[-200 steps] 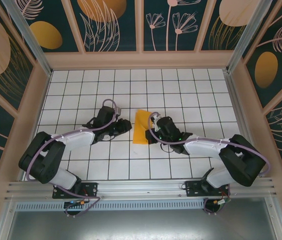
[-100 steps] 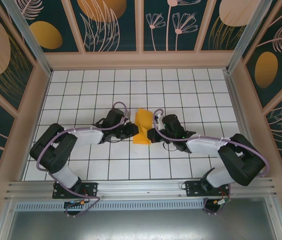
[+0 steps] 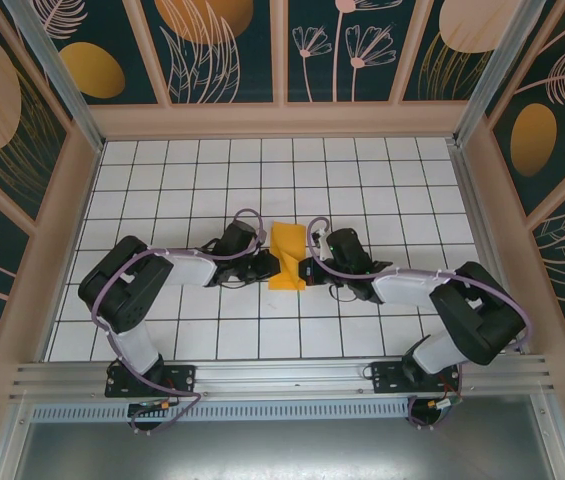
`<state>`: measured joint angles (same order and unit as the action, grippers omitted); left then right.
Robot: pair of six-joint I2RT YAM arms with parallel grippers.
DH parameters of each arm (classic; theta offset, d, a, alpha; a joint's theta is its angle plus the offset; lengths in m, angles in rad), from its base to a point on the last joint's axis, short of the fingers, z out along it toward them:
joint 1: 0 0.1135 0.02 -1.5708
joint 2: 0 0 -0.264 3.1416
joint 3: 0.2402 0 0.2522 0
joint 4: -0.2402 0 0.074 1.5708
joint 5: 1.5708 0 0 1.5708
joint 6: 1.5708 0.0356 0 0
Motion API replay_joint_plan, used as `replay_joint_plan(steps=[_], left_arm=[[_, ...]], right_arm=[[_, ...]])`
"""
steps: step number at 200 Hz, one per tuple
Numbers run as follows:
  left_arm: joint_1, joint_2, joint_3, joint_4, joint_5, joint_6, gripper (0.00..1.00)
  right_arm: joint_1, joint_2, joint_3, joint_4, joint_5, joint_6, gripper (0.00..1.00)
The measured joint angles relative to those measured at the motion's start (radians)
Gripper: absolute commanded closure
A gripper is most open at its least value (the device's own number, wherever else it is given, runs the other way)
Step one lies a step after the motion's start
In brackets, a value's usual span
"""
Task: Fold a paper plane with a square sheet of paper (pick it up from the middle)
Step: Fold the triangle a second time at the center of the table.
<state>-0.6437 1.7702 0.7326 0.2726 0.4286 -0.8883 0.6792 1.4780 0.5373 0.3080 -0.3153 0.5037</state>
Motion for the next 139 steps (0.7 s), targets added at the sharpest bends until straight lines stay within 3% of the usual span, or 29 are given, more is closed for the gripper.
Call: replay_joint_plan(steps=[78,139], left_arm=[[0.000,-0.001,-0.007,0.001,-0.018,0.010,0.88],[-0.003,-0.137,-0.040,-0.011,-0.043,-0.024,0.91]], right_arm=[[-0.037,0.066,0.061,-0.060,-0.029,-0.017,1.00],[-0.036,0.032,-0.019,0.055,-0.041,0.182,1.00]])
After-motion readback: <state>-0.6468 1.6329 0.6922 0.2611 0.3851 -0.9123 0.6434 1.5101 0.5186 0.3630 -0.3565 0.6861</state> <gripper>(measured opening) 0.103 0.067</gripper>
